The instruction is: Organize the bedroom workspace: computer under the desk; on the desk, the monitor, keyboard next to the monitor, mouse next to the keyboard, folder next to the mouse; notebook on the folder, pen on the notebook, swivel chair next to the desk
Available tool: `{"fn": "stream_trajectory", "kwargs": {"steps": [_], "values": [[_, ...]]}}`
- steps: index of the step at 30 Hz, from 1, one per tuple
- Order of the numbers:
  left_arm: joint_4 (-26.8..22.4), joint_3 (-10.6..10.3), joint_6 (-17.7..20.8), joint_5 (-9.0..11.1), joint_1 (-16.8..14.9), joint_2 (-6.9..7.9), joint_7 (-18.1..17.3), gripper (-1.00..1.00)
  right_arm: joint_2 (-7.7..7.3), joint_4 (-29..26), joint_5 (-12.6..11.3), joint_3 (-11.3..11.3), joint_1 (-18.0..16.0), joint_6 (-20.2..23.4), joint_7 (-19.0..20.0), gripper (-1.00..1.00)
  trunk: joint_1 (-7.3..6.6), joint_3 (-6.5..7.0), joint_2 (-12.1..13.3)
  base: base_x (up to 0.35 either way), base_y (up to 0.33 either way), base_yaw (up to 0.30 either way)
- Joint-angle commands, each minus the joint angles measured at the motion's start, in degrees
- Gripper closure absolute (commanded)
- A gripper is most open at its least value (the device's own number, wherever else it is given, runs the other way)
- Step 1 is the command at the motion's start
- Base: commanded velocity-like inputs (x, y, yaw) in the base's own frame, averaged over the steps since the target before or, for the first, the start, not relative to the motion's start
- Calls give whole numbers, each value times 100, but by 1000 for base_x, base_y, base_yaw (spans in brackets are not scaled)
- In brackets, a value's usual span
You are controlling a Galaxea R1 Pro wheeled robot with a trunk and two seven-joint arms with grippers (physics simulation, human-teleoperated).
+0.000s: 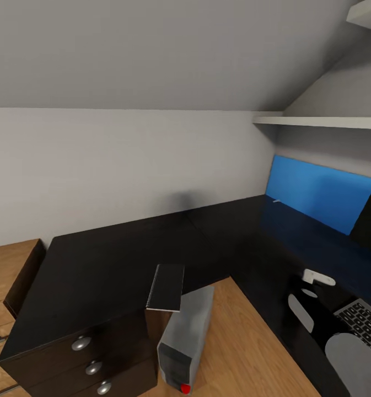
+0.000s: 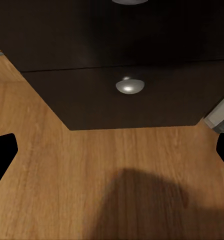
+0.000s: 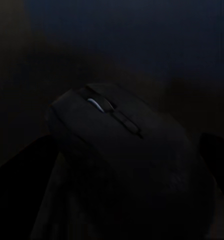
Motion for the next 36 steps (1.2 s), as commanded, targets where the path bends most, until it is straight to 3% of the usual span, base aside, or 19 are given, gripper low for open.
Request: {"fn": "stream_trajectory", "kwargs": {"steps": [1, 10, 26, 27, 36], "values": [[-5, -27, -34, 59, 0, 5, 25, -100, -9, 243, 91, 48, -122, -1, -45, 100, 0, -5, -3, 0, 0, 0], [-5, -30, -33, 42, 0, 5, 25, -100, -35, 440, 304, 48, -170, -5, -45, 100, 0, -5, -3, 0, -76, 0], [-5, -30, -46, 34, 0, 5, 25, -100, -48, 581, 325, 48, -179, -6, -45, 100, 0, -5, -3, 0, -46, 0], [-5, -30, -46, 34, 0, 5, 25, -100, -48, 582, 325, 48, -179, -6, -45, -100, 0, -5, -3, 0, 0, 0], [-5, -30, -46, 33, 0, 5, 25, -100, -34, 577, 316, 44, -179, 3, -45, -100, 0, -5, -3, 0, 0, 0]]}}
